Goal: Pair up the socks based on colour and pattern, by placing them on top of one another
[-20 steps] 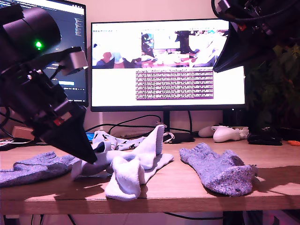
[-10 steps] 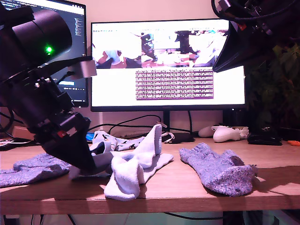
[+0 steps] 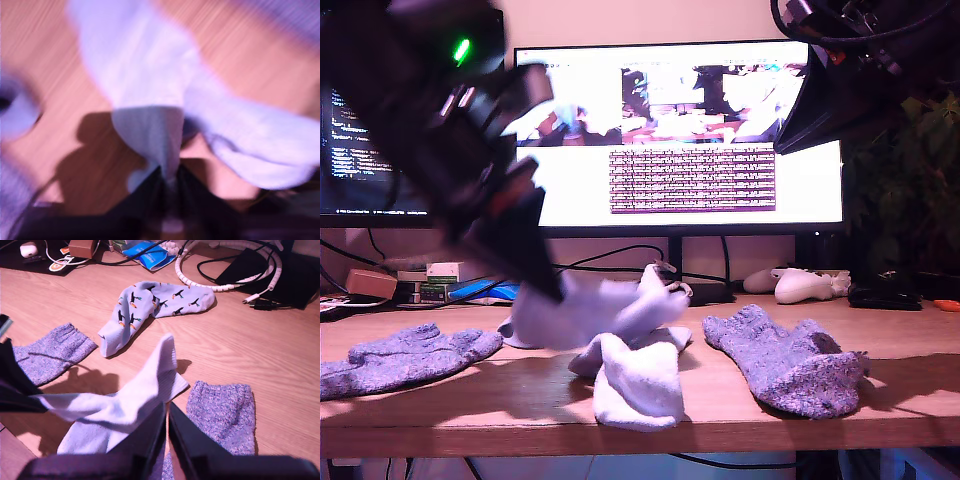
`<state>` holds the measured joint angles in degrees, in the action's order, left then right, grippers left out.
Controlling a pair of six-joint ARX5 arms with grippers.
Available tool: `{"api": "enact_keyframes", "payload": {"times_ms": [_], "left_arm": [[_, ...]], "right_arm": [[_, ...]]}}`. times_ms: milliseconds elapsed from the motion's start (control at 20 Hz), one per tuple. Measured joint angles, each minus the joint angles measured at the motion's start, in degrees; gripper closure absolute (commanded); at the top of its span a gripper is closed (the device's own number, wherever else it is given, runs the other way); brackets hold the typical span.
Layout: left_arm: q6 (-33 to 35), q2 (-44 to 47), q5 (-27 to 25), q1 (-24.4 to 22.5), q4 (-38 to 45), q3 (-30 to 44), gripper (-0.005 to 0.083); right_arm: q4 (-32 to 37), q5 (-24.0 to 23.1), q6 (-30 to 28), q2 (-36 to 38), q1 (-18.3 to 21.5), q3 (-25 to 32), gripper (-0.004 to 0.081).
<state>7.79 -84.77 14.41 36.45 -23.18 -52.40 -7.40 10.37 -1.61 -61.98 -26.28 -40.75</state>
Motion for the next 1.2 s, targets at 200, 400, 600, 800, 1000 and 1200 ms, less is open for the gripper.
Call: {"api": "enact_keyframes", "payload": {"times_ms": [200, 400, 600, 800, 1000, 1200], "left_arm": [[-5.55, 0.00, 1.79, 1.05, -4.33, -1.27, 0.0797], [-7.56, -0.07, 1.27, 2.97, -5.75, -1.29, 0.0779], [-12.04, -1.66, 1.75, 3.21, -5.27, -1.31, 0.0322], [-12.61, -2.03, 5.53, 3.04, -5.62, -1.46, 0.0222], [-12.66, -2.03, 5.97, 1.46, -10.27, -5.86, 0.0223], [-10.80, -1.99, 6.05, -0.72, -15.13, -11.91, 0.0227]], "right_arm": [[0.00, 0.02, 0.00, 0.00, 0.02, 0.00, 0.0783], [0.00, 0.04, 0.00, 0.00, 0.02, 0.00, 0.0783], [0.02, 1.11, 0.00, 0.00, 0.02, 0.00, 0.0783], [-0.02, 1.14, 0.00, 0.00, 0.04, 0.00, 0.0783], [-0.66, 1.38, 0.00, 0.00, 0.04, 0.00, 0.0783], [-0.94, 1.51, 0.00, 0.00, 0.04, 0.00, 0.0783]]}}
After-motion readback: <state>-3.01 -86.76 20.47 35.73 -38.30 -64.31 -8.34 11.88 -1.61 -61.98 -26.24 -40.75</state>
